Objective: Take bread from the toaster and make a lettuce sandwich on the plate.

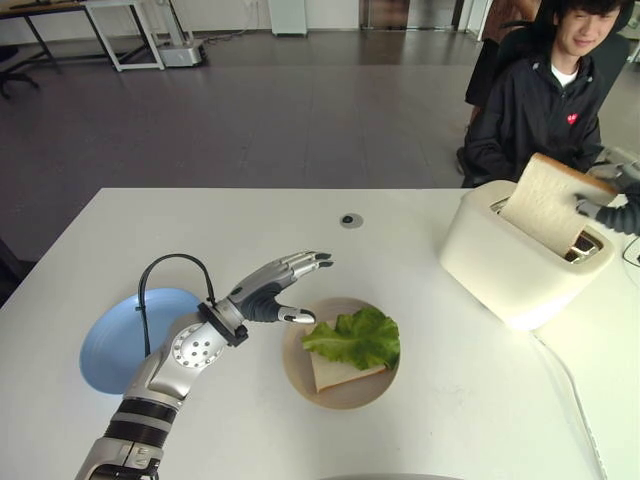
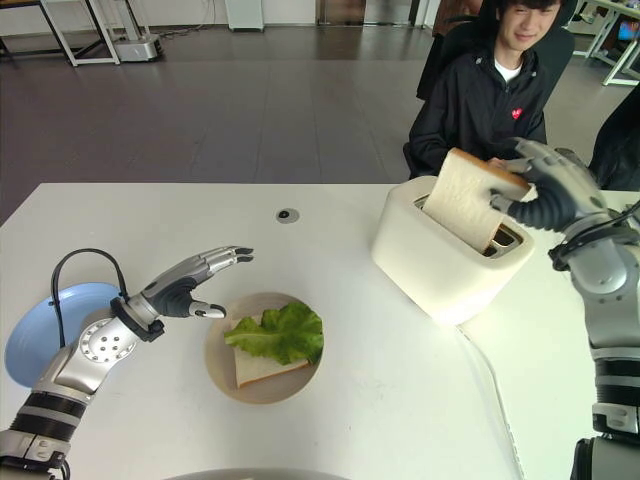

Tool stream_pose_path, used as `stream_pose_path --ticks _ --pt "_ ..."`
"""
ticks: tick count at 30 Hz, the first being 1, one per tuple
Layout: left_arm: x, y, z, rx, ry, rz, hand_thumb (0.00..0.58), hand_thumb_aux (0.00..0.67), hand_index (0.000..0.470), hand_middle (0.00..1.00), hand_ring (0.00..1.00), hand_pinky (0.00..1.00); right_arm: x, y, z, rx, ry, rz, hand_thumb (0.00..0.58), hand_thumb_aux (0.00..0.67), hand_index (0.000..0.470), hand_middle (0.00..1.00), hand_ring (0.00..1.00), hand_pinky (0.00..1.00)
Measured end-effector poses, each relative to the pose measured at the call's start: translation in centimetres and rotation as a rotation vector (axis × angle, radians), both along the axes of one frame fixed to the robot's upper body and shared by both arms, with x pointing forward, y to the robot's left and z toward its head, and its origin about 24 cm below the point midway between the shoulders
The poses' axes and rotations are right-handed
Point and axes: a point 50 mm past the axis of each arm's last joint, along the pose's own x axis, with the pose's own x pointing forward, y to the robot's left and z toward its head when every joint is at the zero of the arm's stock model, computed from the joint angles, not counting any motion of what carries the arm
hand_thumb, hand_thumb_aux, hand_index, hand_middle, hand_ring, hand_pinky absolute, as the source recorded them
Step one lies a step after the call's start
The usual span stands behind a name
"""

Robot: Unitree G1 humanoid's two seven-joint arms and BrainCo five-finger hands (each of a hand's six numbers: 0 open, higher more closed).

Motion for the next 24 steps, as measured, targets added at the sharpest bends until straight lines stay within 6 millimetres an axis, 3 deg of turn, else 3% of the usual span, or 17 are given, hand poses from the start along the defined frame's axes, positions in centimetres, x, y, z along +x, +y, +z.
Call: stream_pose_path --ticks 4,6,7,8,12,16,21,24 --pt "-0.3 0.4 0.2 0.000 -0.009 0.012 0.000 0.000 0.000 0.00 0.00 0.00 -1.4 1.6 3.5 0.127 -0.073 0.185 0.580 0.670 0.470 0.00 0.00 0.00" --pt "-0.5 1.1 0.7 0.009 -0.031 0.027 0.000 0.000 0.000 0.00 0.00 0.00 -2.3 3.8 4.7 0.178 -0.058 0.365 0.580 0.670 0.470 0.00 0.00 0.00" --pt "-0.7 1.8 1.6 0.018 -0.067 0.042 0.000 0.000 0.000 0.00 0.00 0.00 -2.7 5.9 4.7 0.213 0.005 0.514 0.580 0.670 0.470 0.00 0.00 0.00" --pt "-0.9 2.1 1.8 0.023 -0.081 0.047 0.000 0.000 0.000 0.00 0.00 0.00 -2.6 6.8 4.5 0.244 0.046 0.577 0.580 0.670 0.470 0.00 0.00 0.00" --pt "-2.0 4.1 5.0 0.102 -0.324 0.118 0.000 0.000 0.000 0.00 0.00 0.00 -0.8 12.3 -0.2 0.418 0.448 0.860 0.580 0.670 0.470 0.00 0.00 0.00" --pt "-3.7 3.9 6.9 0.131 -0.511 0.080 0.000 0.000 0.000 0.00 0.00 0.00 0.7 16.7 -4.5 0.539 0.771 0.975 0.580 0.670 0.470 0.00 0.00 0.00" --pt "-4.5 3.1 7.3 0.157 -0.591 0.059 0.000 0.000 0.000 0.00 0.00 0.00 1.1 20.5 -8.9 0.562 0.974 0.985 0.580 0.670 0.470 0.00 0.00 0.00" --pt "-4.7 2.8 7.3 0.173 -0.598 0.053 0.000 0.000 0.000 0.00 0.00 0.00 1.3 21.5 -10.6 0.546 1.028 0.961 0.580 0.670 0.470 0.00 0.00 0.00"
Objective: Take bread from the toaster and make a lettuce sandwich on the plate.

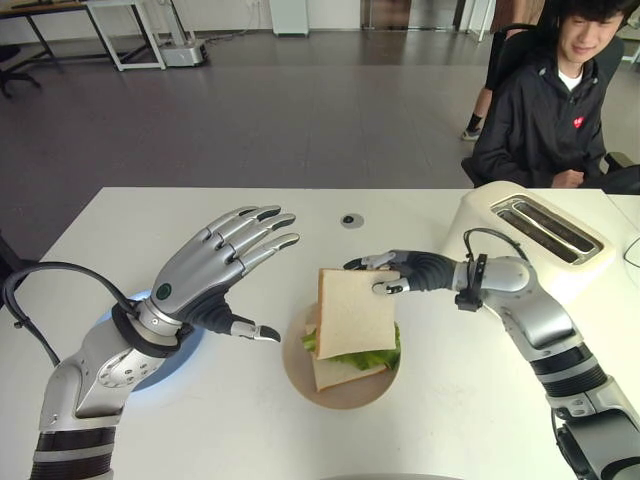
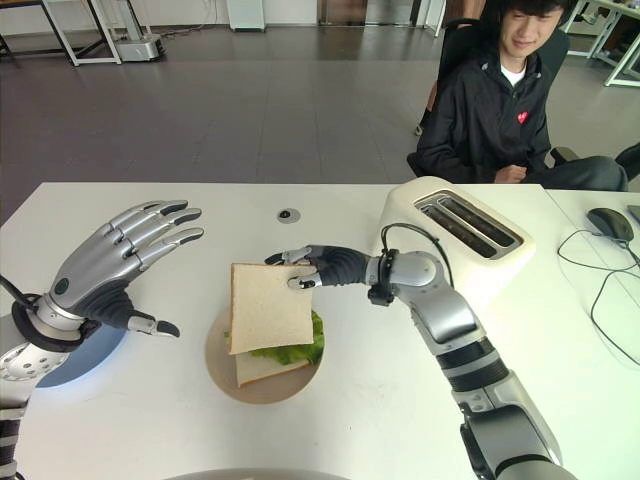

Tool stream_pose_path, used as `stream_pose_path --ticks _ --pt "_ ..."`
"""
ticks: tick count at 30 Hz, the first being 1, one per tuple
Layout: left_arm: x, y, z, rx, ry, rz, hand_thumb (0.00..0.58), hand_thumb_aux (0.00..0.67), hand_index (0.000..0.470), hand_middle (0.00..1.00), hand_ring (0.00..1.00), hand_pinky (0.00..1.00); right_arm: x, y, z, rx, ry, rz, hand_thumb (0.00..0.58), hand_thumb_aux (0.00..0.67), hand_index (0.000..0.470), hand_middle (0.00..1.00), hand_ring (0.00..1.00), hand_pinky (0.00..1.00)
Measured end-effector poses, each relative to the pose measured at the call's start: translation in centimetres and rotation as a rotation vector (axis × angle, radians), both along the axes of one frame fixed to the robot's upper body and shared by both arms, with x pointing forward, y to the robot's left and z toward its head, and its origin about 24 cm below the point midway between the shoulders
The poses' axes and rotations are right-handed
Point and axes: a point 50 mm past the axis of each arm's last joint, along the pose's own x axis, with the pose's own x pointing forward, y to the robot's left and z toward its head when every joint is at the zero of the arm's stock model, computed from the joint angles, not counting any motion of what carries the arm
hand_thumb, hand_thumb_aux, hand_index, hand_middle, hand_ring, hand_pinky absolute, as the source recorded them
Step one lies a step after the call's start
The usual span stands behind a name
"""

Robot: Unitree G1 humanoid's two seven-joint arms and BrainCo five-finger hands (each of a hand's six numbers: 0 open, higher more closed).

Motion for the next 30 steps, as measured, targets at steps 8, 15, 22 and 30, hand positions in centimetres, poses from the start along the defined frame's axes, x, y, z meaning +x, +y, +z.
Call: stream_pose_path --ticks 8,15,22,30 --pt "-0.1 -0.7 -0.2 0.007 0.004 -0.022 0.000 0.000 0.000 0.00 0.00 0.00 0.2 0.2 -3.4 -0.126 0.029 0.014 0.580 0.670 0.470 0.00 0.00 0.00" --pt "0.1 -2.2 -1.8 0.073 0.085 -0.066 0.000 0.000 0.000 0.00 0.00 0.00 0.3 0.8 -3.8 -0.174 -0.086 0.024 0.580 0.670 0.470 0.00 0.00 0.00" --pt "-1.3 -6.0 -7.1 0.281 0.388 -0.203 0.000 0.000 0.000 0.00 0.00 0.00 0.5 0.9 -4.0 -0.219 -0.144 0.007 0.580 0.667 0.468 0.00 0.00 0.00" --pt "-2.1 -6.6 -8.7 0.337 0.505 -0.189 0.000 0.000 0.000 0.00 0.00 0.00 0.7 1.2 -4.0 -0.248 -0.199 0.022 0.557 0.536 0.376 0.00 0.00 0.00"
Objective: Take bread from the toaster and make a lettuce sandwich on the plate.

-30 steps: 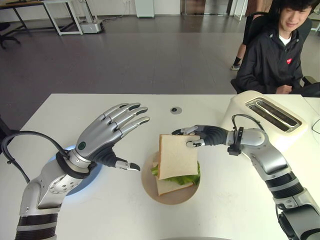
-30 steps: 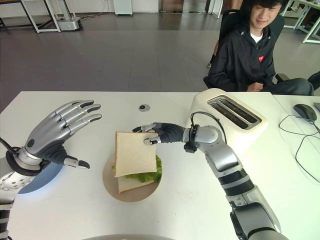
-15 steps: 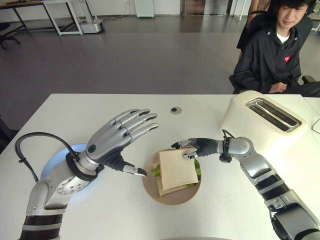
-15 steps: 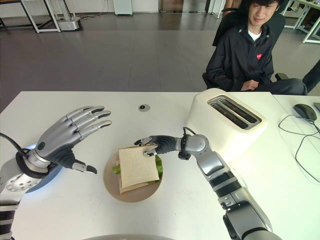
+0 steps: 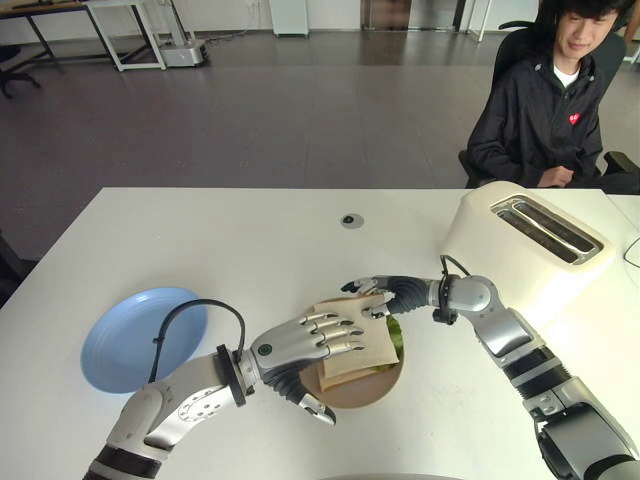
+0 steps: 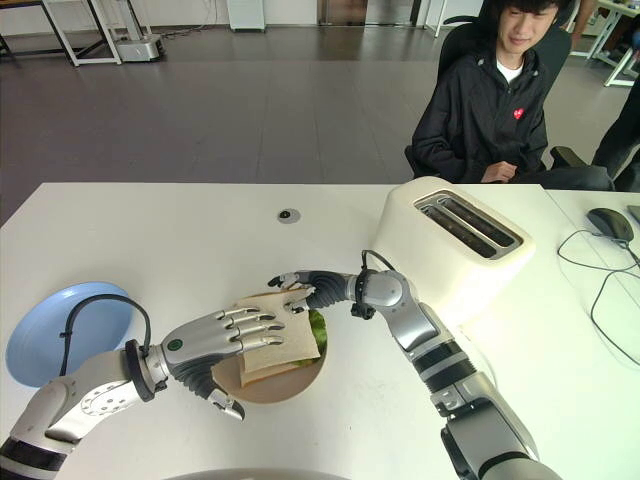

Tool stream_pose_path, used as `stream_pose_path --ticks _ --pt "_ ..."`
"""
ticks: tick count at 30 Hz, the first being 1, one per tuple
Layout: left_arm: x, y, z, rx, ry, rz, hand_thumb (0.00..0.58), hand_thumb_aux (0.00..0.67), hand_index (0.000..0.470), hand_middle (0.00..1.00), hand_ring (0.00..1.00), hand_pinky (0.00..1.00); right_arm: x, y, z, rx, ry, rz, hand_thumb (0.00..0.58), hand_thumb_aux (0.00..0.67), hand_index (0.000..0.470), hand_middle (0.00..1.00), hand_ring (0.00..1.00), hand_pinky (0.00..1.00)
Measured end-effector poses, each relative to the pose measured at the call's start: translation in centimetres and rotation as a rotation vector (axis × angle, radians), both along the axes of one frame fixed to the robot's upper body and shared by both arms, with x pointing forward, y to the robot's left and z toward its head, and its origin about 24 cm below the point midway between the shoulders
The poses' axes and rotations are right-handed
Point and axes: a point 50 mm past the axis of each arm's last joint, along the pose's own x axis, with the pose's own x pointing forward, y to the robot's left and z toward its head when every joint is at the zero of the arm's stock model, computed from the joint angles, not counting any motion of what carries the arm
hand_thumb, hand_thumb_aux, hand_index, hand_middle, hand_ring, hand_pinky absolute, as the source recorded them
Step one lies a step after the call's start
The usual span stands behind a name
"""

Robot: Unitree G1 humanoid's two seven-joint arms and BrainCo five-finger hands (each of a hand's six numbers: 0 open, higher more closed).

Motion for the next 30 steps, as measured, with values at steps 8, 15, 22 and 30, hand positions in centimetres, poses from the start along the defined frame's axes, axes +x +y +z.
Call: stream_pose_path --ticks 8,15,22,30 --pt "0.7 0.4 -1.7 0.023 0.091 0.059 0.000 0.000 0.000 0.00 0.00 0.00 0.2 -0.2 0.1 0.000 -0.030 -0.030 0.000 0.000 0.000 0.00 0.00 0.00" --pt "0.9 0.3 -2.9 0.070 0.132 0.090 0.023 0.013 0.009 0.00 0.00 0.00 2.9 -2.8 5.2 0.322 -0.200 -0.271 0.000 0.000 0.000 0.00 0.00 0.00" --pt "3.7 -1.2 -3.4 0.072 0.004 0.093 0.014 0.008 0.006 0.00 0.00 0.00 -1.3 -5.6 7.7 0.237 -0.354 -0.015 0.000 0.000 0.000 0.00 0.00 0.00" --pt "6.2 -2.8 -0.8 -0.154 -0.162 0.112 0.000 0.000 0.000 0.00 0.00 0.00 -5.9 -8.7 5.2 -0.064 -0.408 0.121 0.000 0.000 0.000 0.00 0.00 0.00"
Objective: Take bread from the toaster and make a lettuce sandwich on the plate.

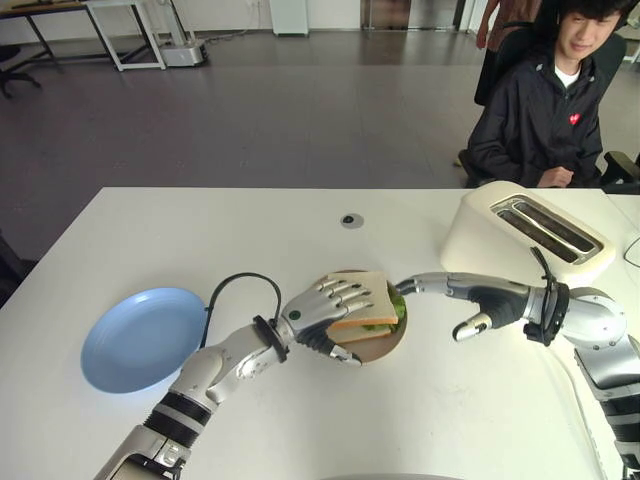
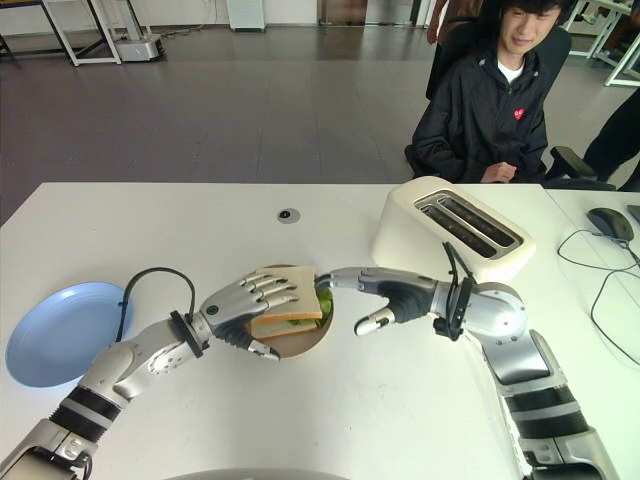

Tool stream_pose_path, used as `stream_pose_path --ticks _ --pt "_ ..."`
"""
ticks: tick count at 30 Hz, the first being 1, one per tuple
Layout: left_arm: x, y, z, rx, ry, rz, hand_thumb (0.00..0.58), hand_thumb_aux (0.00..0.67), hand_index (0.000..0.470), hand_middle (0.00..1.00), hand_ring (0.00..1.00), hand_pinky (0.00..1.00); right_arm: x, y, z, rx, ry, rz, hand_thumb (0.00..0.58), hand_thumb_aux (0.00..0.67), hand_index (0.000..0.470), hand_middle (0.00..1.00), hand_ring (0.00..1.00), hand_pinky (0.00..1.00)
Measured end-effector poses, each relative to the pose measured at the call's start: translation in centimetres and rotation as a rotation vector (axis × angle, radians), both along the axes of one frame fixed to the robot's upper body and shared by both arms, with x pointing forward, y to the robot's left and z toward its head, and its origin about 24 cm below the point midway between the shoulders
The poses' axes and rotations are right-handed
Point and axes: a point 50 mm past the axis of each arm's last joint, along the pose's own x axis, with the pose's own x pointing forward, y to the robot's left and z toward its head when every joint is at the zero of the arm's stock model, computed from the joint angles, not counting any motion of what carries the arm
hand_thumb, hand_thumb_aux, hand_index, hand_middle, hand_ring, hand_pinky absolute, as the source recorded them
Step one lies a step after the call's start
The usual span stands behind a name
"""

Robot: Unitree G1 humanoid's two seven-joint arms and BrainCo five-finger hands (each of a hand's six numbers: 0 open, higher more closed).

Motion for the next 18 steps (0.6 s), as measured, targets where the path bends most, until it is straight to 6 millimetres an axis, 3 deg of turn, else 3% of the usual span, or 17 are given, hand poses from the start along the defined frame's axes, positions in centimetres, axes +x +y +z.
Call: stream_pose_path --ticks 1,2,3,4,5,9,11,15,18 --pt "-0.2 0.3 1.0 -0.057 -0.019 -0.005 0.000 0.000 0.000 0.07 0.07 0.07 -0.1 -0.1 -0.2 -0.030 -0.012 -0.002 0.000 0.000 0.000 0.00 0.00 0.00" --pt "-0.4 1.1 2.2 -0.118 -0.033 0.002 0.000 0.000 0.000 0.48 0.48 0.48 0.0 -0.5 -0.6 -0.084 -0.025 -0.017 0.343 0.242 0.170 0.34 0.34 0.34" --pt "-0.7 2.9 3.2 -0.152 -0.037 0.038 0.092 0.055 0.039 0.98 0.98 0.98 0.2 -1.1 -1.1 -0.139 -0.024 -0.042 0.580 0.670 0.470 0.80 0.80 0.80" --pt "-1.2 4.8 3.7 -0.159 -0.017 0.082 0.577 0.623 0.437 1.00 1.00 1.00 0.0 -1.6 -1.5 -0.185 -0.011 -0.052 0.580 0.670 0.470 0.92 0.92 0.92" --pt "-1.7 6.5 3.9 -0.153 0.027 0.119 0.580 0.670 0.470 1.00 1.00 1.00 -0.4 -2.0 -2.0 -0.220 0.011 -0.054 0.580 0.670 0.470 0.95 0.95 0.95" --pt "-4.4 10.0 4.2 -0.114 0.237 0.112 0.580 0.670 0.470 1.00 1.00 1.00 -2.8 -3.3 -3.5 -0.318 0.133 -0.010 0.580 0.670 0.470 0.95 0.95 0.95" --pt "-5.6 9.6 3.5 -0.100 0.371 0.047 0.580 0.670 0.470 1.00 1.00 1.00 -3.3 -2.8 -3.4 -0.315 0.142 0.040 0.580 0.670 0.470 0.95 0.95 0.95" --pt "-8.1 8.3 -2.0 0.070 0.773 -0.004 0.580 0.670 0.470 1.00 1.00 1.00 -4.2 -0.7 -6.3 -0.326 0.242 0.132 0.580 0.670 0.470 0.95 0.95 0.95" --pt "-6.7 7.5 -3.5 0.143 0.759 0.026 0.580 0.670 0.470 1.00 1.00 1.00 -3.2 0.8 -8.7 -0.262 0.305 0.116 0.580 0.670 0.470 0.93 0.93 0.93"
